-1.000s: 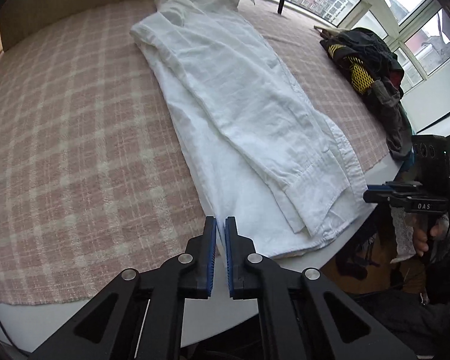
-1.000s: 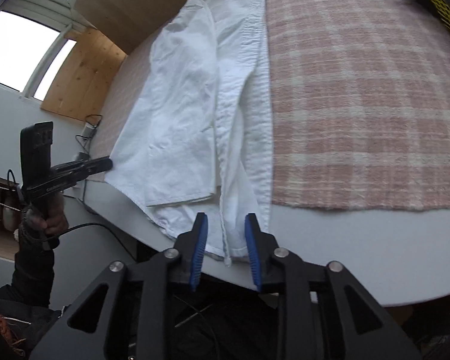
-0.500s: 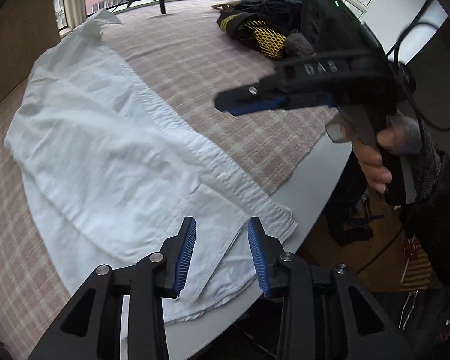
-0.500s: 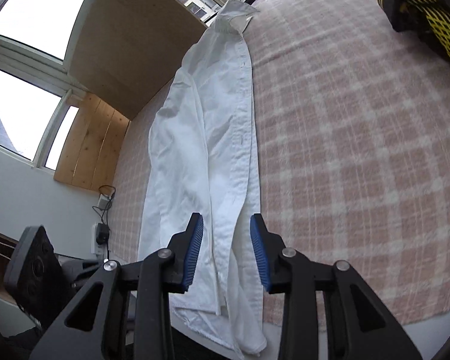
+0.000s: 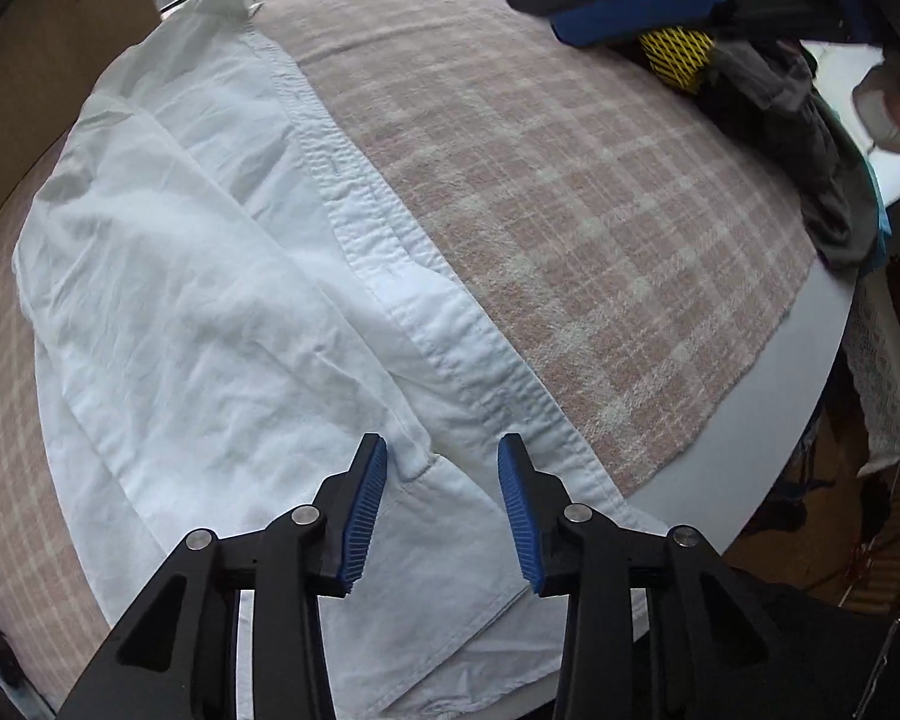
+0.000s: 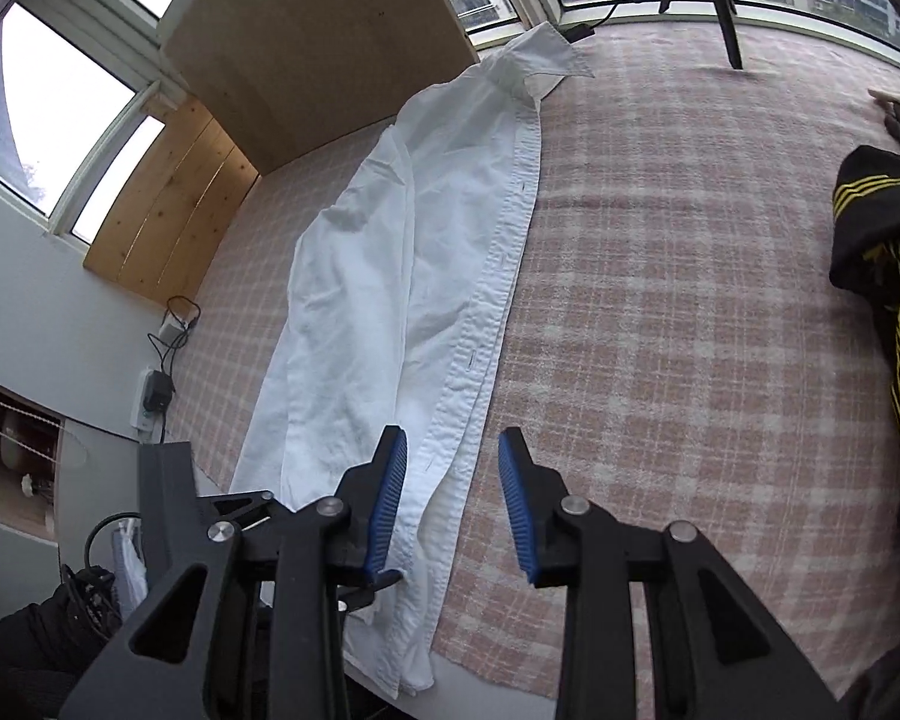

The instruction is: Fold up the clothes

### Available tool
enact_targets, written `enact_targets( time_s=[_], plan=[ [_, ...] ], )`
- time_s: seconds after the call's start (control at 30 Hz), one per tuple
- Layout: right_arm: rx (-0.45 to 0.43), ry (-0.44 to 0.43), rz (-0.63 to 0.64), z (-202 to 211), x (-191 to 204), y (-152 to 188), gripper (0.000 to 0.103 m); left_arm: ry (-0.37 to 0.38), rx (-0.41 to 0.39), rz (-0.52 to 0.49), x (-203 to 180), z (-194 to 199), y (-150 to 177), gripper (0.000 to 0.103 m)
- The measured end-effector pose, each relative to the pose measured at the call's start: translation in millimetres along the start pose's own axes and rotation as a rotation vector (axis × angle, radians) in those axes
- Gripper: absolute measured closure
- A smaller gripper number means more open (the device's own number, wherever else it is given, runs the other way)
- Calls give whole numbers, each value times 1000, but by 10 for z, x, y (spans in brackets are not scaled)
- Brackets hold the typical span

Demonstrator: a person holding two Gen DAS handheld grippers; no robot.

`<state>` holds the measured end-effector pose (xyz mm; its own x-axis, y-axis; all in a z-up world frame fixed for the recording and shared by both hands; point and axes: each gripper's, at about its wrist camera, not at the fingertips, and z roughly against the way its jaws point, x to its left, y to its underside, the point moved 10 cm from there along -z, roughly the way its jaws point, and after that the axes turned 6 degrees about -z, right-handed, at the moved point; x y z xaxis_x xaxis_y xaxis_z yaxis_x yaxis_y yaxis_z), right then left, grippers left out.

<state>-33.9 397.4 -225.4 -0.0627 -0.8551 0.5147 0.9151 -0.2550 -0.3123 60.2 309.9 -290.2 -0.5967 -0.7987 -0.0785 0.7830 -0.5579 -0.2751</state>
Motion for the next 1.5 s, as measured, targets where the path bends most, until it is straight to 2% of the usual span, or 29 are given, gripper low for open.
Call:
enact_targets(
  time_s=[0.1,0.13,0.17,0.23,0.33,0.4,0.47,0.53,0.57,0.63,0.9,1.03,1.27,1.4,1.43,1.47,1.5],
  plan=[
    [61,-21,25,-166,-155,-61,71,30,-35,138,-15,154,-5,60],
    [78,-26,40,-212,-178,-72,71,21,-46,163,-39,183,-23,53],
    [95,-31,54,-258,-200,-82,71,-6,-50,181,-60,191,-48,47],
    [126,-46,71,-344,-212,-94,71,-54,-35,201,-100,133,-91,43],
    [162,-71,100,-447,-192,-98,71,-144,20,225,-37,-43,-106,43],
    [175,-90,115,-479,-162,-106,71,-170,45,242,25,-114,-84,51],
    [192,-109,113,-560,-127,-104,71,-176,43,270,116,-104,-50,81],
    [208,-129,110,-641,-92,-103,71,-165,29,304,212,-52,-9,92],
    [217,-138,109,-681,-75,-102,71,-143,19,324,248,-8,14,93],
    [233,-158,107,-761,-40,-101,71,-116,5,346,304,72,57,94],
    [307,-254,82,-1088,125,-94,71,-85,-31,363,364,228,89,94],
    [330,-242,75,-1224,143,-107,71,-78,-50,382,415,309,106,94],
    [362,-310,58,-1134,200,-29,71,-63,-79,424,504,408,147,94],
    [387,-271,85,-1310,249,-28,71,-51,-86,417,396,403,151,94],
    [392,-270,94,-1353,266,-21,74,-50,-87,416,365,388,139,93],
    [393,-278,100,-1373,286,-20,96,-45,-84,417,347,383,134,89],
    [369,-278,110,-1332,287,-70,101,-25,-77,420,321,379,141,89]
  ],
)
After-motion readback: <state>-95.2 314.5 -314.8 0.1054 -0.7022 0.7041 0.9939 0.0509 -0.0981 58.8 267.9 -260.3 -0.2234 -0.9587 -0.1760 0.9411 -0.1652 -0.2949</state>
